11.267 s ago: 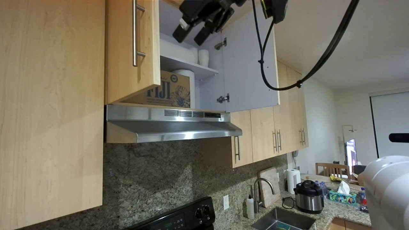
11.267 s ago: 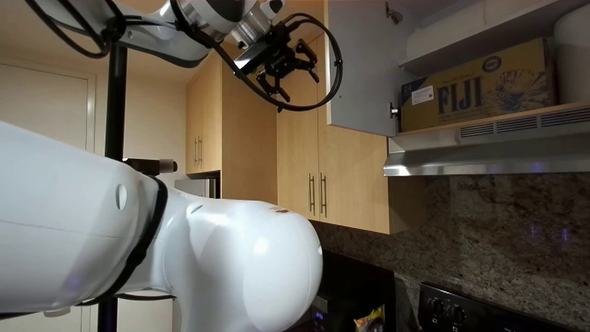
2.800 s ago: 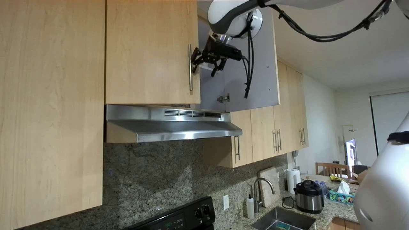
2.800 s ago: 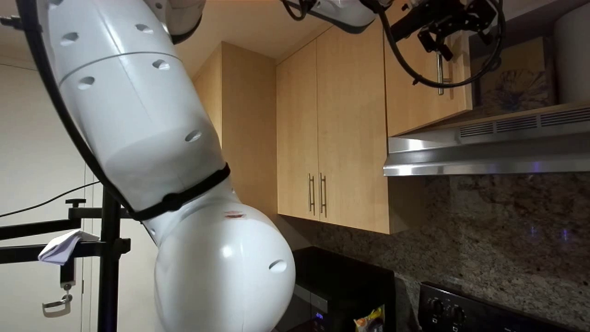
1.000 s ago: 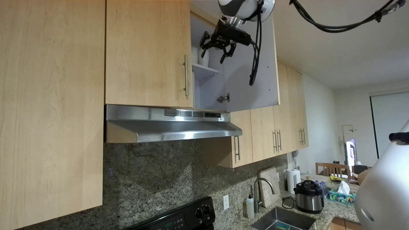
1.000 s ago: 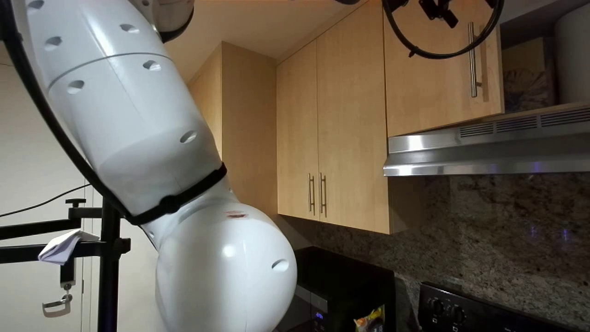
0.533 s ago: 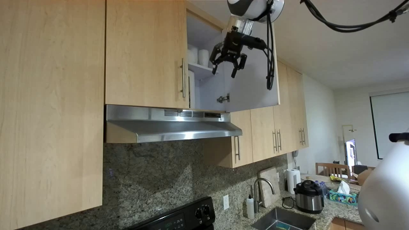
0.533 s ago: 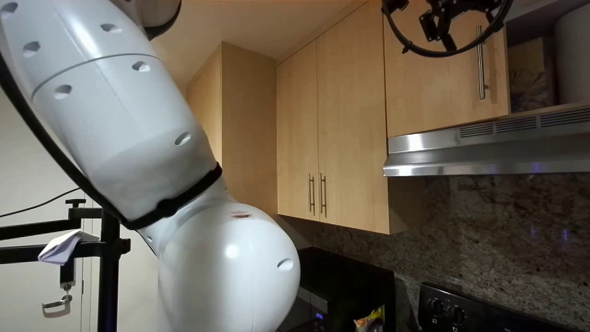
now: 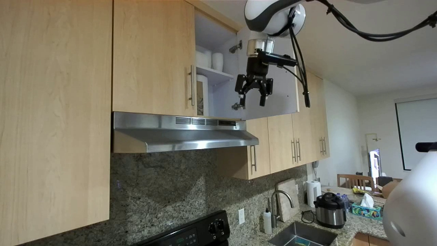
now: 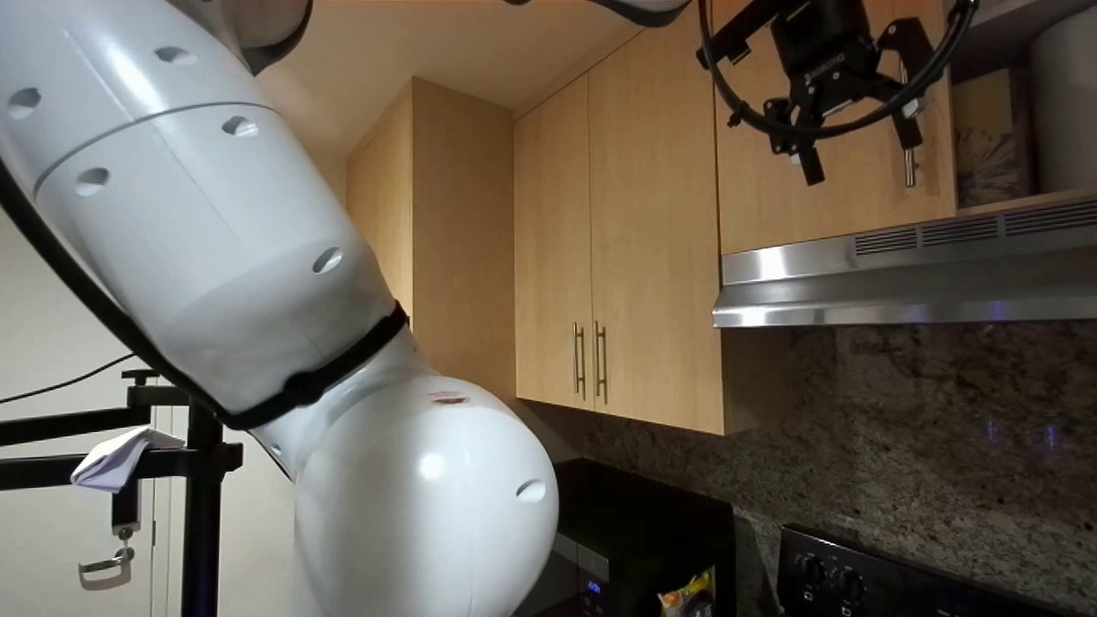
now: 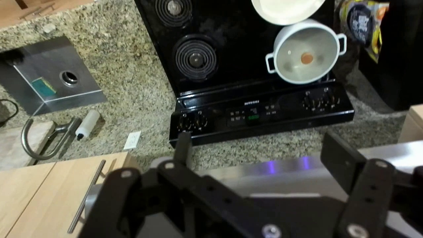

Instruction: Close the left cabinet door

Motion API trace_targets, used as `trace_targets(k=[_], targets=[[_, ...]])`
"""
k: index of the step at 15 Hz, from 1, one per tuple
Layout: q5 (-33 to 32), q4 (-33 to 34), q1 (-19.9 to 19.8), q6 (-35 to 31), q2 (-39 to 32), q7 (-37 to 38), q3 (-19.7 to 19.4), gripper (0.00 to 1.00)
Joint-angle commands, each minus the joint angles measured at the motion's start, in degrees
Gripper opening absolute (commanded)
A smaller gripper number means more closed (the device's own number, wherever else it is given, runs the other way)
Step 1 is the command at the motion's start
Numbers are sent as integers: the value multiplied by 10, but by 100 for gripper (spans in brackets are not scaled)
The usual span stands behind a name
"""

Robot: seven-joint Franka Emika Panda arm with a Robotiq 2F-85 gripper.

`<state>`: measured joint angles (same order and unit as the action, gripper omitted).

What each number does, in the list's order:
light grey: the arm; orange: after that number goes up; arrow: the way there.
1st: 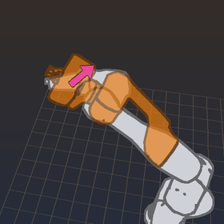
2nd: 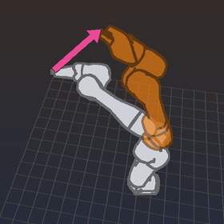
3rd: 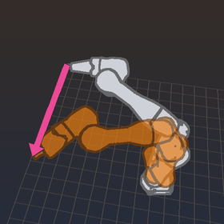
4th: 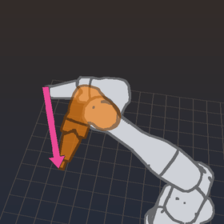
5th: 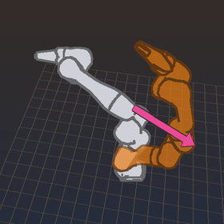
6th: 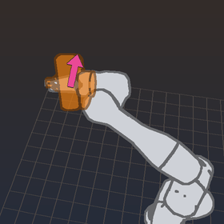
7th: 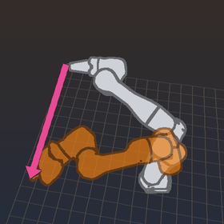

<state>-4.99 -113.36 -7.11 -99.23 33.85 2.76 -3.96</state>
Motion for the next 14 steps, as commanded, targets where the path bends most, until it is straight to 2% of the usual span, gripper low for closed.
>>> trace_targets(k=[1, 6, 14], targets=[[9, -30, 23, 41, 4, -74, -24, 100], [11, -55, 43, 60, -19, -154, -53, 100], [-33, -80, 40, 64, -52, -187, -45, 100]])
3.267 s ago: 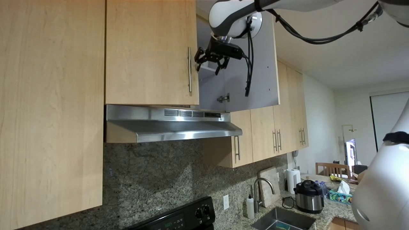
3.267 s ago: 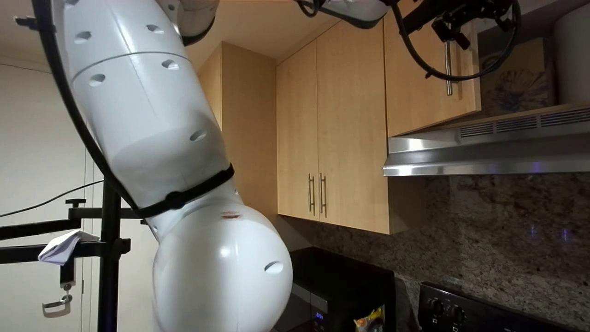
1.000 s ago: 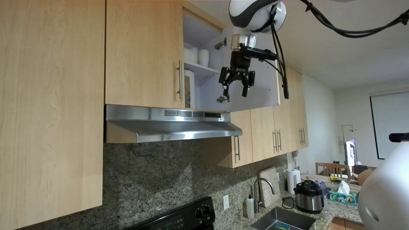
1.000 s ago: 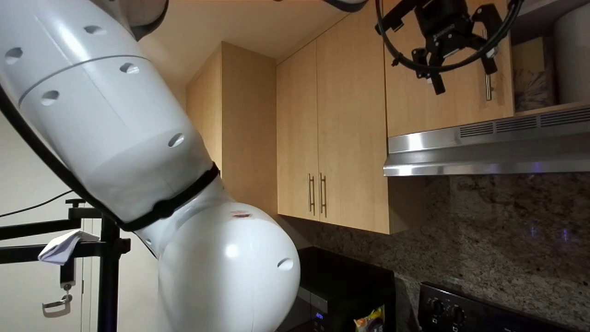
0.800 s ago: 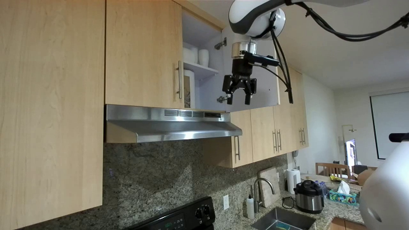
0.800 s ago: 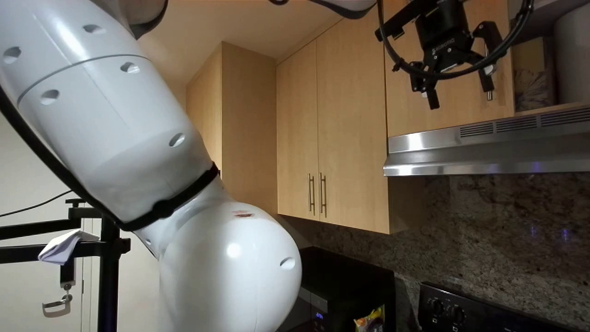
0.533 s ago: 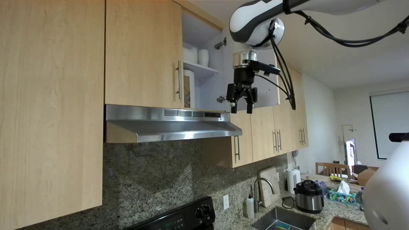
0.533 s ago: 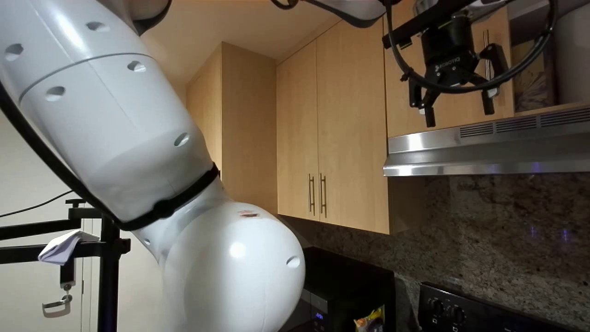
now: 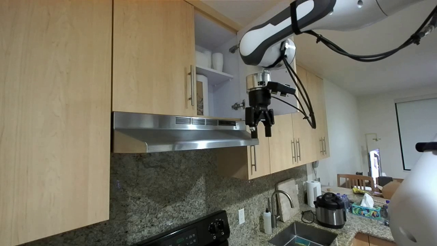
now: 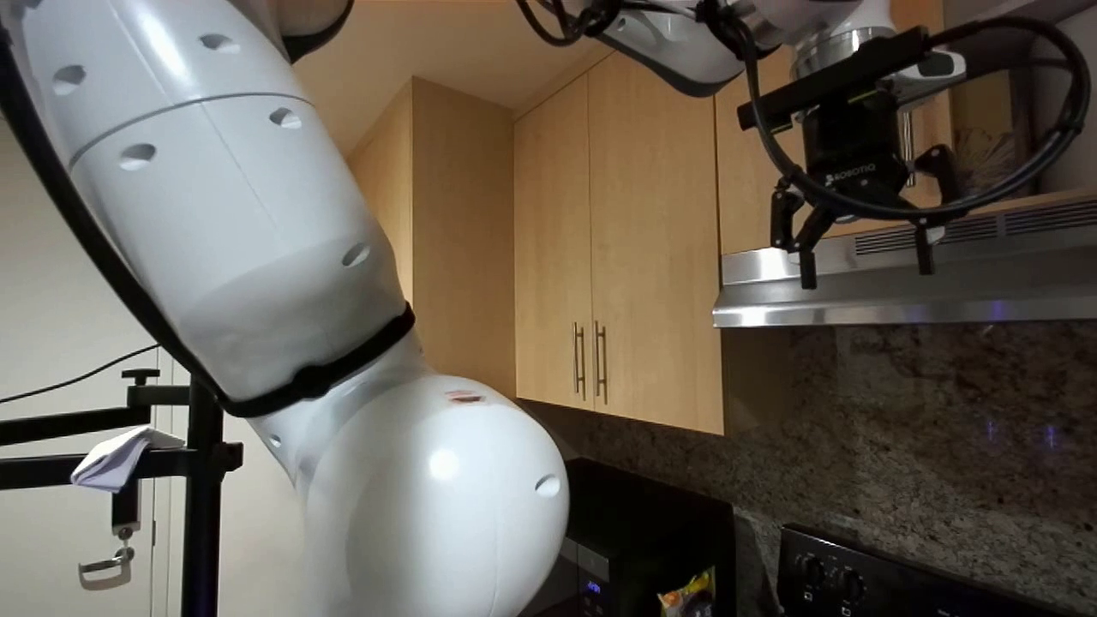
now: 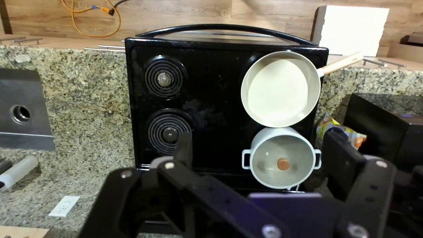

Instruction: Close the left cabinet door

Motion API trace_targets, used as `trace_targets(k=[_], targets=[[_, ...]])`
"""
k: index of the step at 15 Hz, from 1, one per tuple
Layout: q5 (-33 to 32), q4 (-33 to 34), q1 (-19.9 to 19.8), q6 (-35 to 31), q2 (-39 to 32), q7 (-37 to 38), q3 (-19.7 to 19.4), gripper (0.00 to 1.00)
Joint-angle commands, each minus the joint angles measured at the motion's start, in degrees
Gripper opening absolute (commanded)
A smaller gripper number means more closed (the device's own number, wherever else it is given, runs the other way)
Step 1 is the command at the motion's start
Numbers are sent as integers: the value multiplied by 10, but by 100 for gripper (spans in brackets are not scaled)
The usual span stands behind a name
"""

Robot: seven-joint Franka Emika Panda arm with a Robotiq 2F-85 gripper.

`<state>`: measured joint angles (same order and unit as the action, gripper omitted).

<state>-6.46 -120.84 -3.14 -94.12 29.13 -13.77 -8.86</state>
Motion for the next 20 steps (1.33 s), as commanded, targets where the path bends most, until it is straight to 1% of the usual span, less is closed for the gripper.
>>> trace_targets(k=[1, 3, 4, 20], targets=[[-22, -6, 0, 14, -6, -22, 5, 100], [-27, -4, 0, 16, -10, -22, 7, 100], [-13, -1, -1, 4, -11, -4, 6, 100], [-13, -1, -1, 4, -12, -4, 6, 100]])
